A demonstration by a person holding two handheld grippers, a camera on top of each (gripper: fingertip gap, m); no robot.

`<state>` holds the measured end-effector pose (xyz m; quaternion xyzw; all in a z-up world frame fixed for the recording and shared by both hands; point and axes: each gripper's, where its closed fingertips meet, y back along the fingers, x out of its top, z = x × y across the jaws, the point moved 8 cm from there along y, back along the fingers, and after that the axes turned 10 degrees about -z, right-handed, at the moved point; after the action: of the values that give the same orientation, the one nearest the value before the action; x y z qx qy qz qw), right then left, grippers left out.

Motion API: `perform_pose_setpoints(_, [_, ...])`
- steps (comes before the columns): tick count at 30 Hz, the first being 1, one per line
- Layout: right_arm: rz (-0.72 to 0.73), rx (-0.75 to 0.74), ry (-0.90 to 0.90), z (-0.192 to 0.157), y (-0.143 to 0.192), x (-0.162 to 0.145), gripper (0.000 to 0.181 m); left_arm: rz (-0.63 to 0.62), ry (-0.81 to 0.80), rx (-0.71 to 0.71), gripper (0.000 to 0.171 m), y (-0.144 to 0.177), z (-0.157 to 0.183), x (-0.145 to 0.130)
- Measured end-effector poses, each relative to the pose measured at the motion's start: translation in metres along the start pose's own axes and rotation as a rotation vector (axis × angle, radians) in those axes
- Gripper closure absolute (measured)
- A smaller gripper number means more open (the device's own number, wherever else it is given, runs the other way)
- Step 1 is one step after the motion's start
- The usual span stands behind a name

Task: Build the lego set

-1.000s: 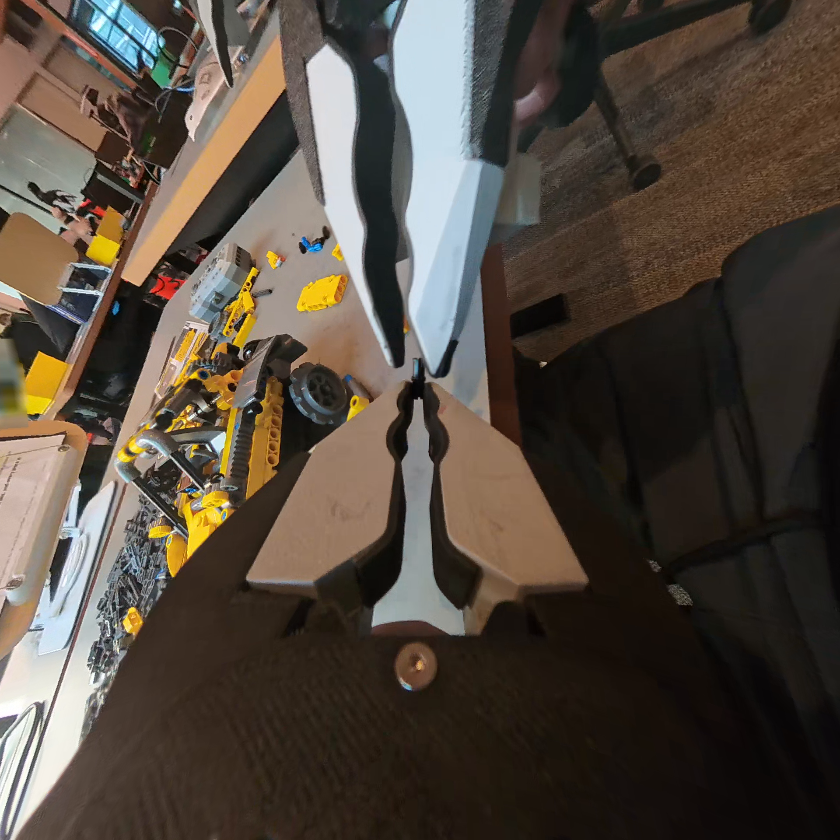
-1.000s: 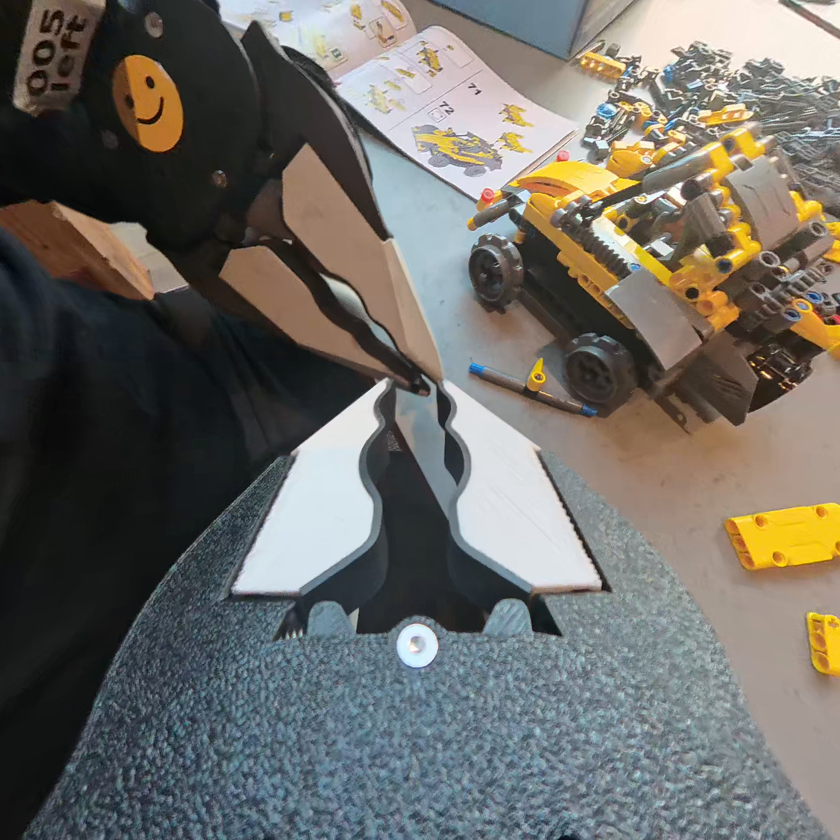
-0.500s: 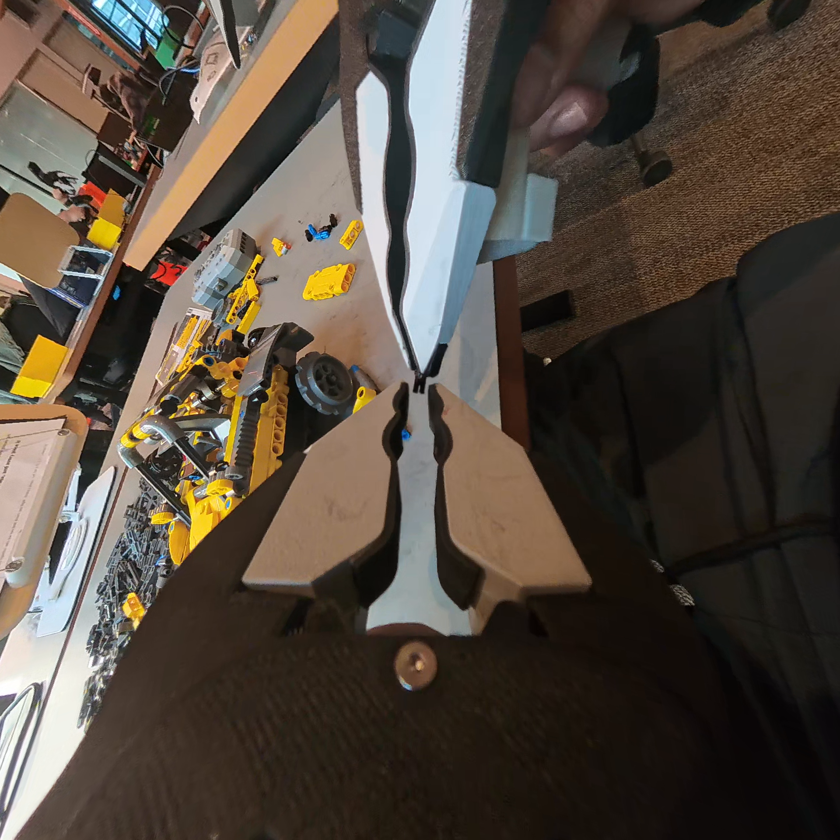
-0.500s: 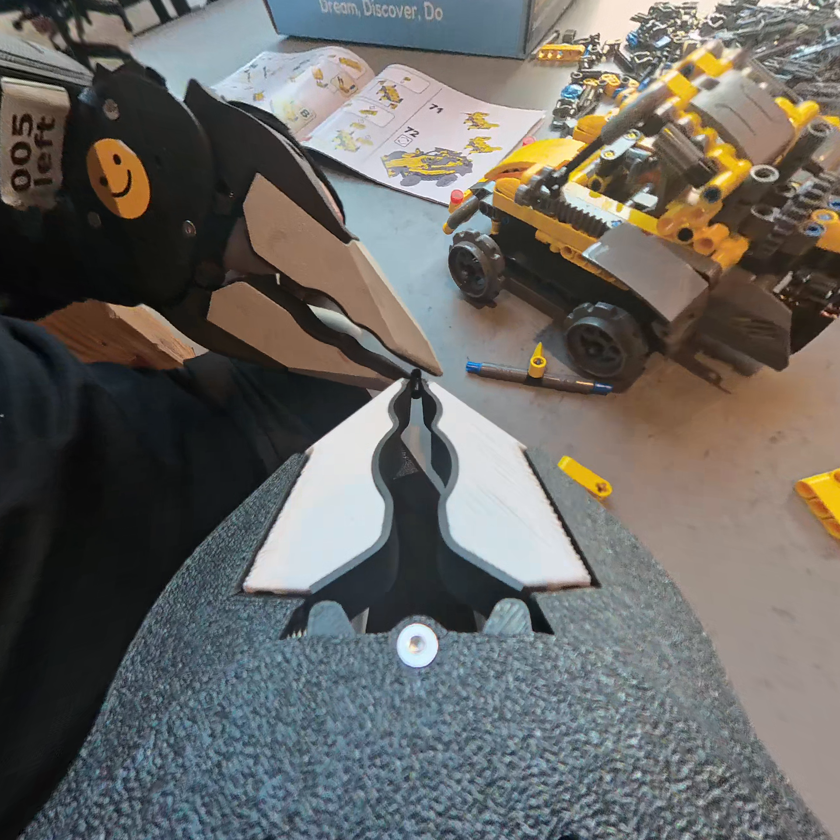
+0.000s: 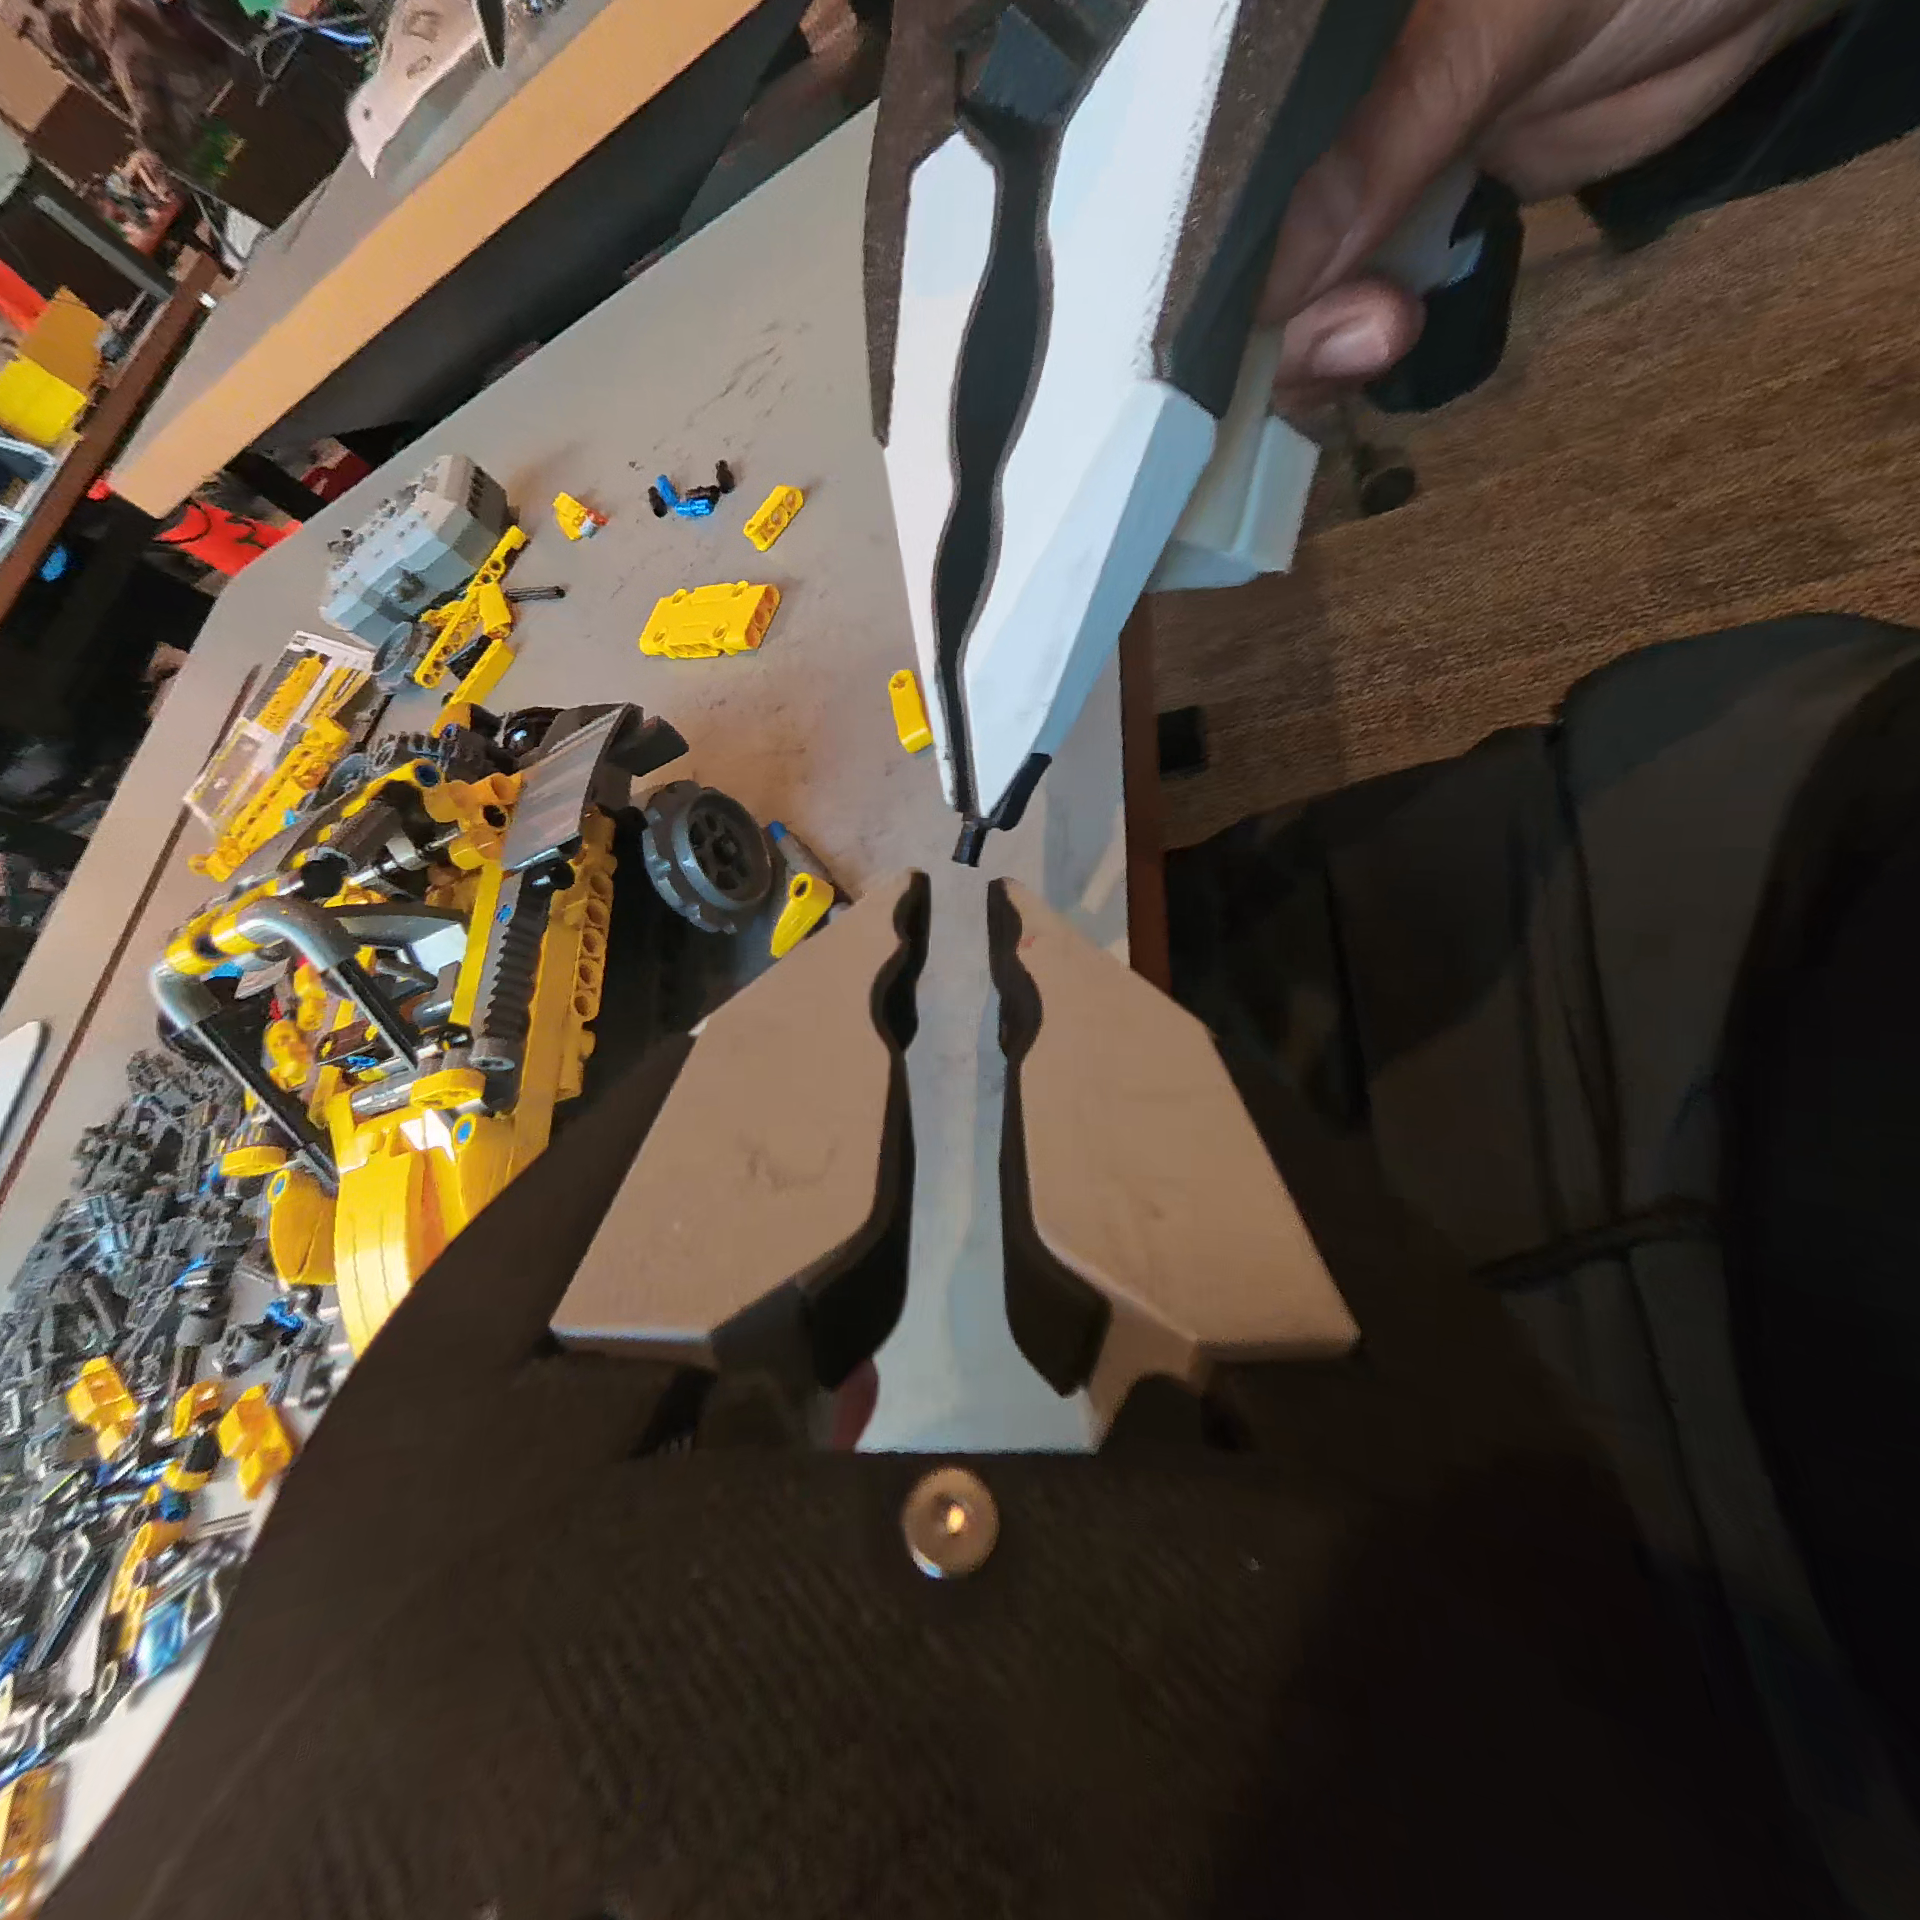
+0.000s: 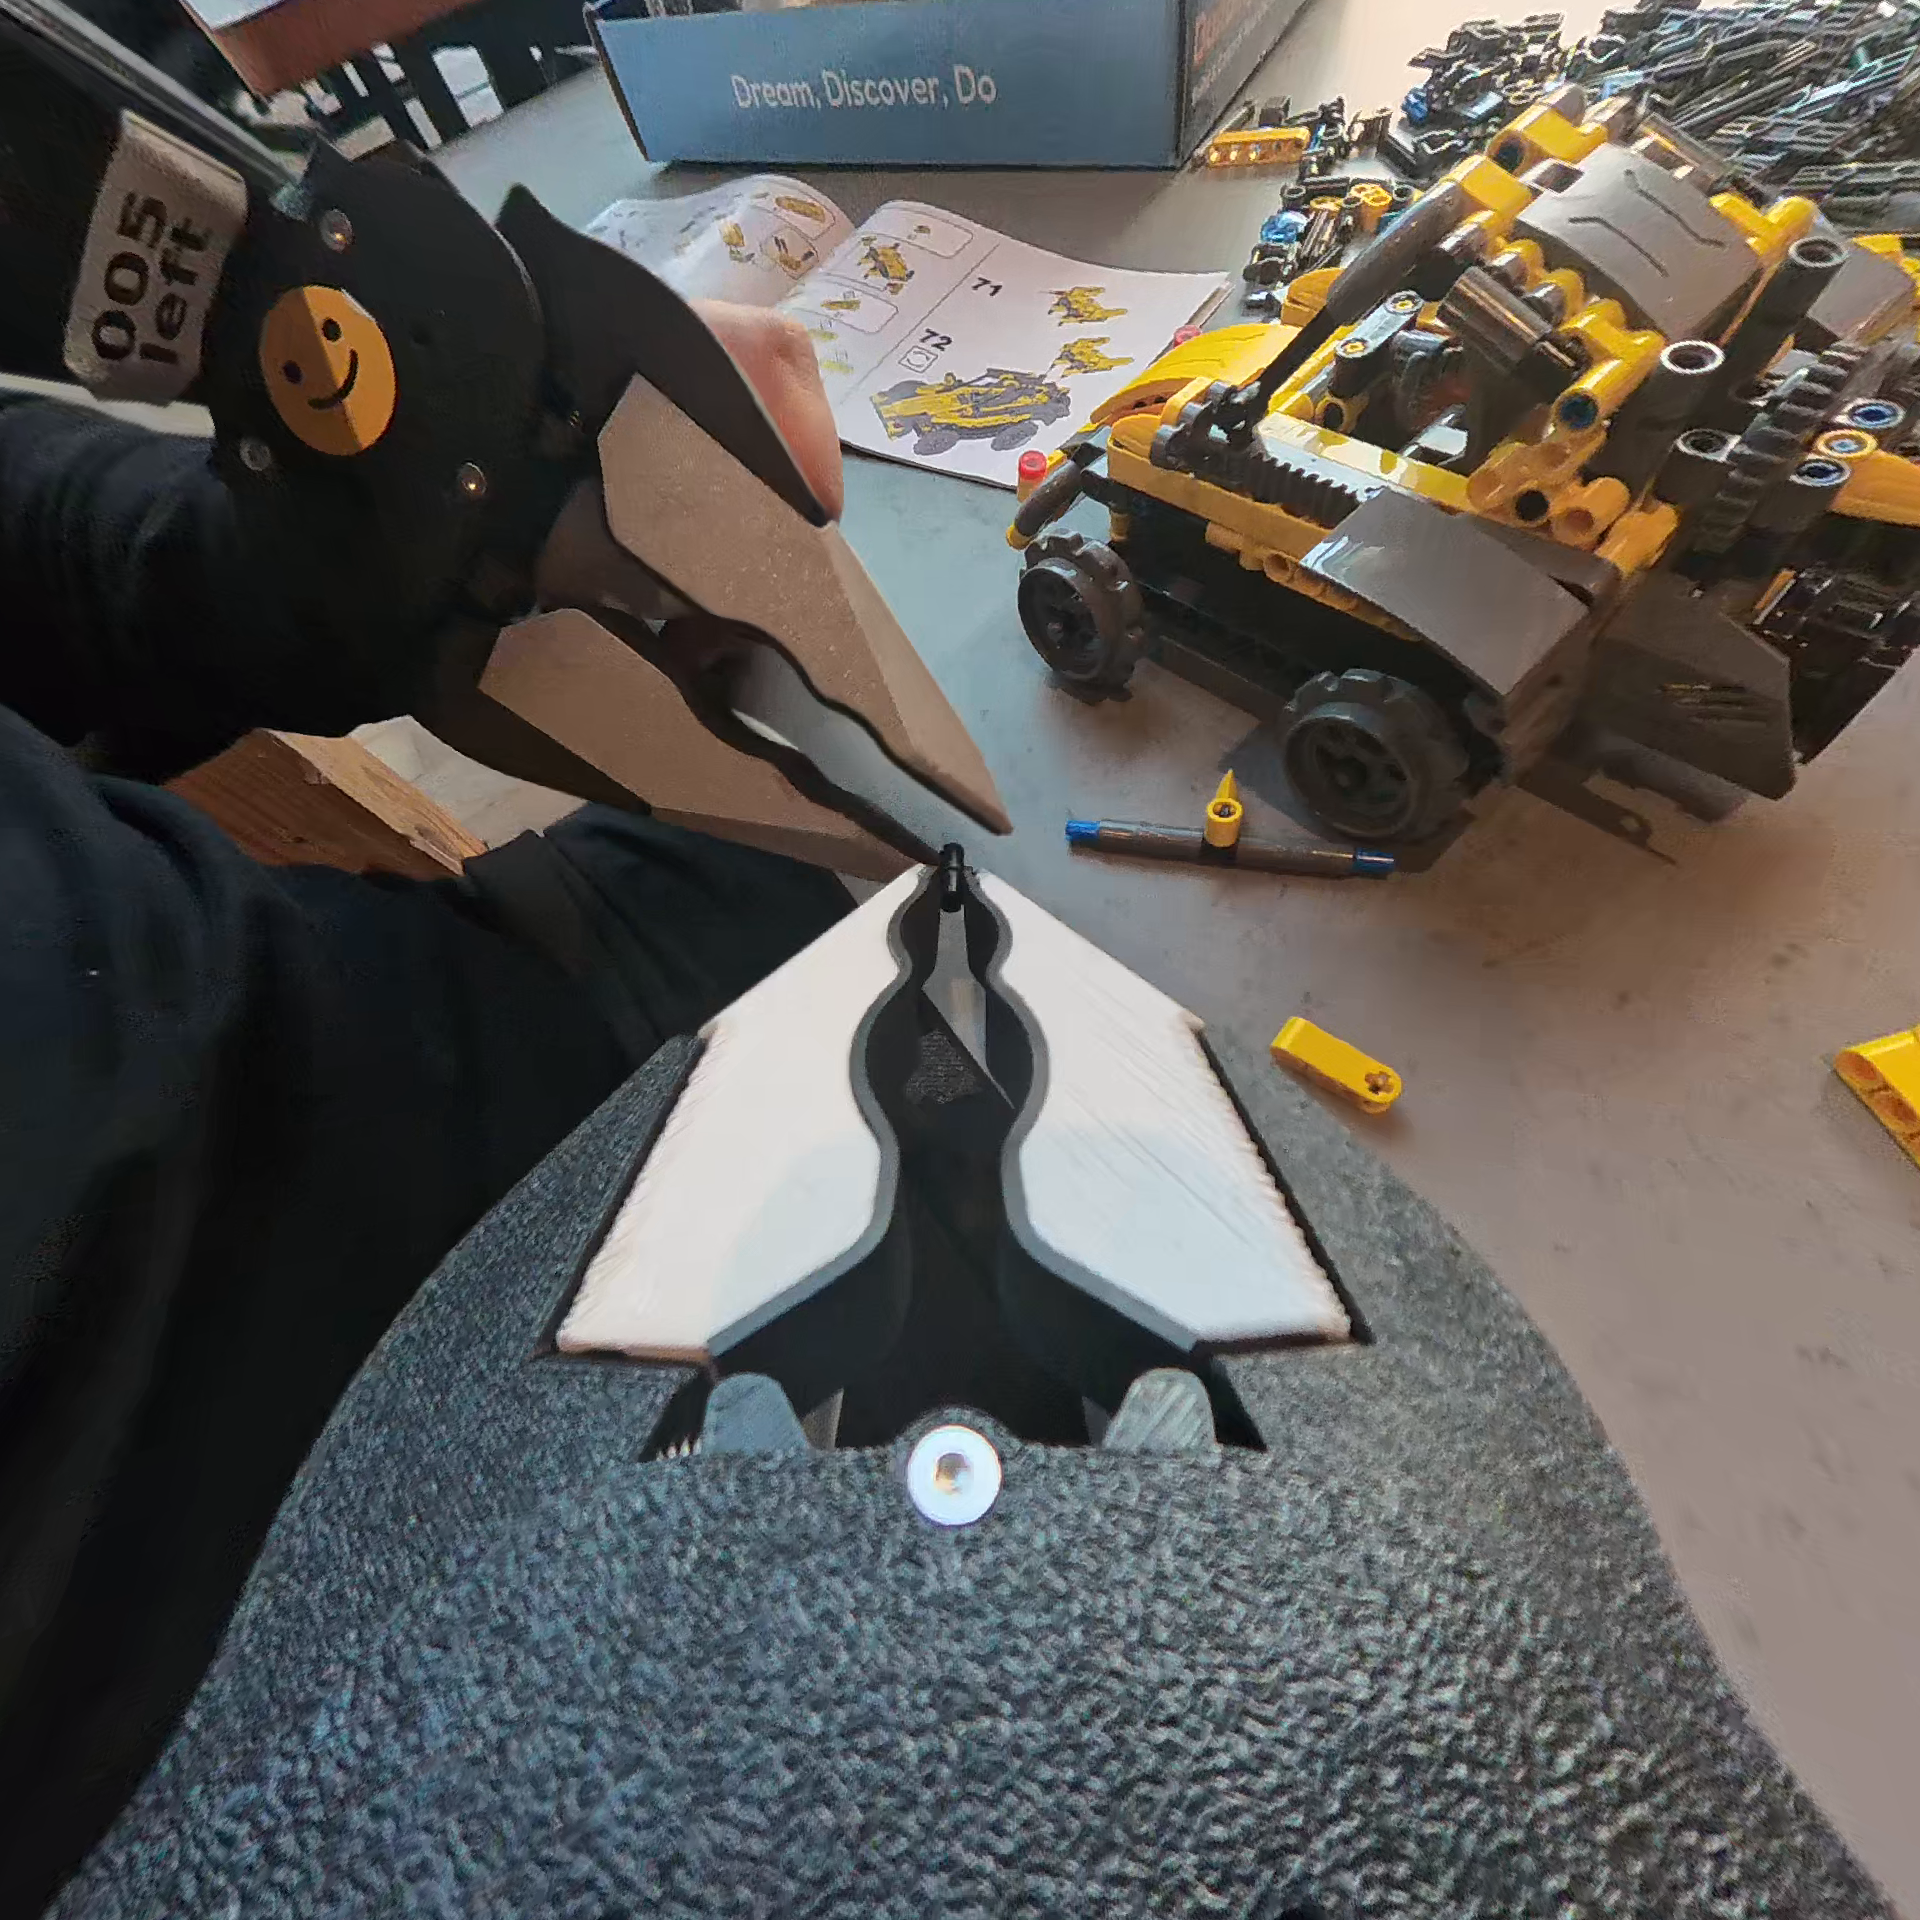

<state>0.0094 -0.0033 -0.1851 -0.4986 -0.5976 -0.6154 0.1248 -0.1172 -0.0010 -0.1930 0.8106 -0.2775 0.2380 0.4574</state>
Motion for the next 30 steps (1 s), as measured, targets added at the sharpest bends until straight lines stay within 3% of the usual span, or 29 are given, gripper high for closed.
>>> perform_pose_setpoints(5, [0.014, 0.023, -0.018, 0.0, 0.002, 0.001, 0.177, 0.029, -0.041, -0.028, 0.171, 0.004, 0.005, 0.001])
perform_pose_setpoints(11, [-0.003, 0.068, -0.041, -0.002, 0.001, -0.001, 0.176, 0.025, -0.108, 0.033, 0.171, 0.002, 0.009, 0.001])
perform_pose_setpoints(30, [0.014, 0.13, -0.123, 0.002, -0.005, -0.007, 0.177, 0.021, -0.114, 0.045, 0.171, 0.002, 0.01, 0.001])
